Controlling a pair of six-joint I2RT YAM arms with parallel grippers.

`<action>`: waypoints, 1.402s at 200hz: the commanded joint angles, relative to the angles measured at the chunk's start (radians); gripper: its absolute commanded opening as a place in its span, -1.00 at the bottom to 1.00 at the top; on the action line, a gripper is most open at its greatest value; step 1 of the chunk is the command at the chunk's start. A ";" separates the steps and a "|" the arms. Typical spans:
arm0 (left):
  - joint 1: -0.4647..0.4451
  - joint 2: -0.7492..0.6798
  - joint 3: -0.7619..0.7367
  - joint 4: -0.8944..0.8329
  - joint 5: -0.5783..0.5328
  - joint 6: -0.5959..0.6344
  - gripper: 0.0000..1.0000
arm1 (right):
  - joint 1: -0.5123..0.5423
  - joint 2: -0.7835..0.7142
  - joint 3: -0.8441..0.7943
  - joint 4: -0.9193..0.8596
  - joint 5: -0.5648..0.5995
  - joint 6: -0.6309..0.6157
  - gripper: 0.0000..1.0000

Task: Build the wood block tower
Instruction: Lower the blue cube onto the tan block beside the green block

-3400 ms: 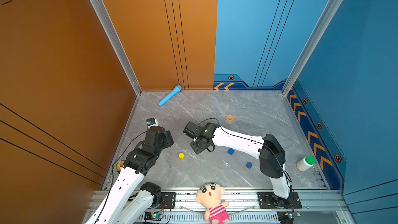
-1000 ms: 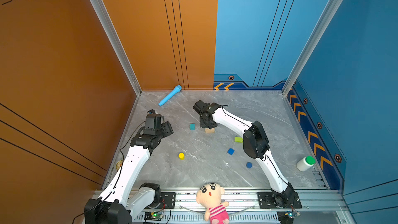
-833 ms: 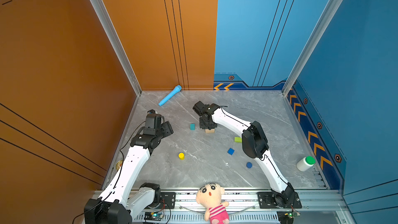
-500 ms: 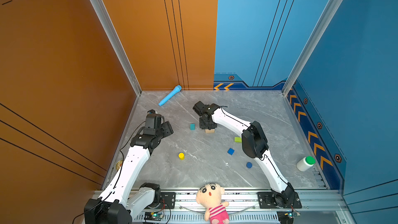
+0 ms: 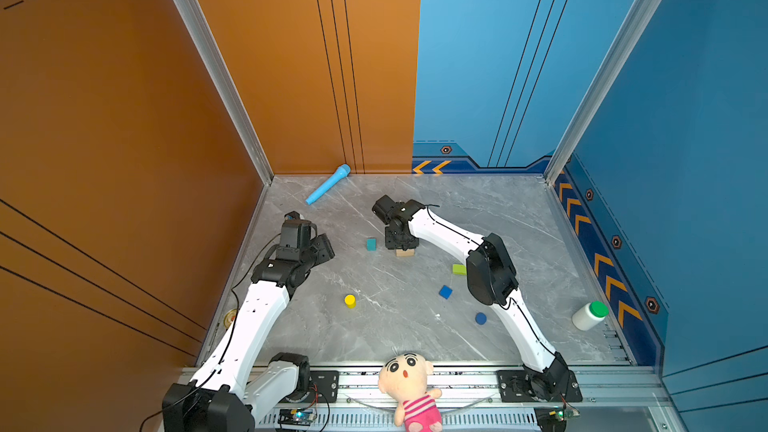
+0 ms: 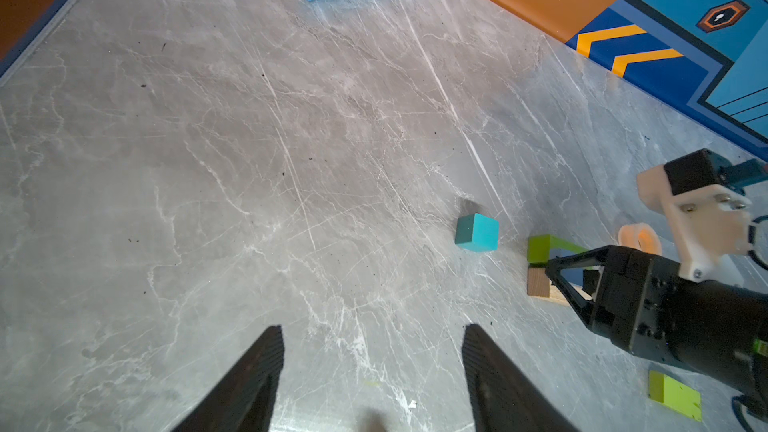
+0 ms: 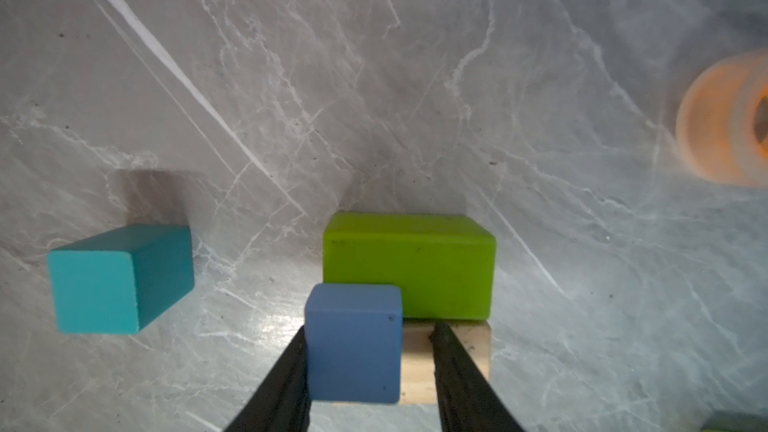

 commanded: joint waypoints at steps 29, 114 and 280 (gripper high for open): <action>0.005 -0.004 0.026 0.010 0.013 0.022 0.40 | 0.005 -0.006 0.020 -0.046 0.029 0.010 -0.10; 0.005 -0.006 0.023 0.010 0.013 0.022 0.40 | 0.001 -0.002 0.014 -0.052 0.044 0.012 -0.07; 0.005 -0.004 0.023 0.009 0.014 0.022 0.40 | -0.008 0.015 0.000 -0.054 0.052 0.016 0.22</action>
